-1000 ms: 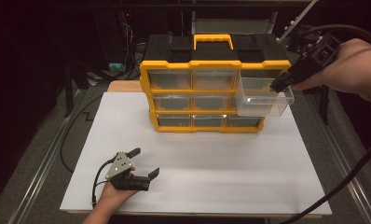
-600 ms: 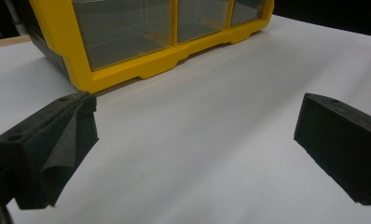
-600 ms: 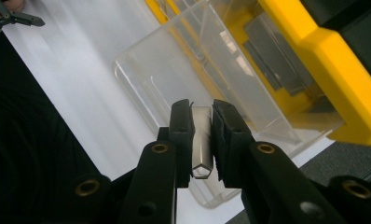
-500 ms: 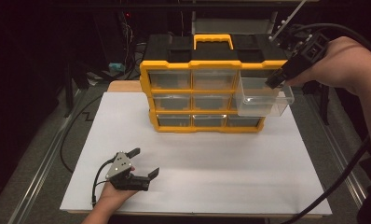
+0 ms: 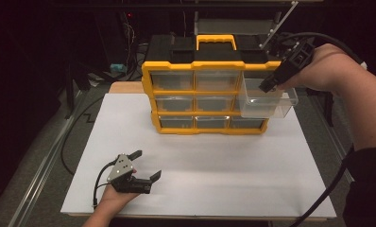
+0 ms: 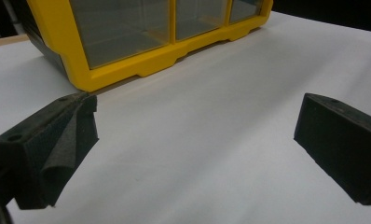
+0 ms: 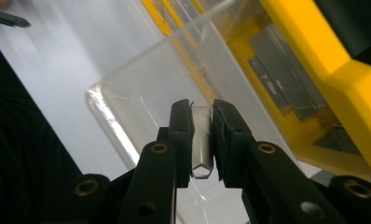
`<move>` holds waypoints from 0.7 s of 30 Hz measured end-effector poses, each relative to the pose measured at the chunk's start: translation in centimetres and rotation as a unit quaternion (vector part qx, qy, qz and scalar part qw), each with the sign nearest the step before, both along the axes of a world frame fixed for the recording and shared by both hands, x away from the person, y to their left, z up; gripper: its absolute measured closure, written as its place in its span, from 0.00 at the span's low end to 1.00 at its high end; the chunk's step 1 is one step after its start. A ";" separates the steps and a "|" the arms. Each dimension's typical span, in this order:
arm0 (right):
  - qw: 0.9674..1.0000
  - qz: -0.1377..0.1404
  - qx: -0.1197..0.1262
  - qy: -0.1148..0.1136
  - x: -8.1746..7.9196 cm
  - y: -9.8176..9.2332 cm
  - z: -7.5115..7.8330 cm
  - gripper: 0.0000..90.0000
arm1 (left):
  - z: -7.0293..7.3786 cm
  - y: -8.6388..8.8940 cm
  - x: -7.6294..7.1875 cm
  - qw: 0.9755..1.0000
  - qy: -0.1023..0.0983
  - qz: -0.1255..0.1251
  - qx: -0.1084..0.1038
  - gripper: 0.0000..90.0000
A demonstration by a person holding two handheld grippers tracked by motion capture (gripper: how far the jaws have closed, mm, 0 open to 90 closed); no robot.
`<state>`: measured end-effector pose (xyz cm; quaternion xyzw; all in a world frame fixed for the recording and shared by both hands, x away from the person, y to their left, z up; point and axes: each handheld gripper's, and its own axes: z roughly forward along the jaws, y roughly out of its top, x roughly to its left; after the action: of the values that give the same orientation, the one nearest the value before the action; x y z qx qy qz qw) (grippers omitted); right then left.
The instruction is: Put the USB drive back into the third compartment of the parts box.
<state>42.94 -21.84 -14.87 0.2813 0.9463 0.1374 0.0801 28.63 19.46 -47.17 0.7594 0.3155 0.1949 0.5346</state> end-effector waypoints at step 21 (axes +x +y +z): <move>0.999 0.001 0.032 -0.033 -0.5 -0.8 0.8 0.55 | 0.0 0.0 0.0 1.000 -0.001 0.000 -0.003 0.01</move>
<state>42.46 -22.65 -14.06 0.2781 0.9385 0.1770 0.1024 28.67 19.50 -47.13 0.7577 0.3157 0.1951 0.5369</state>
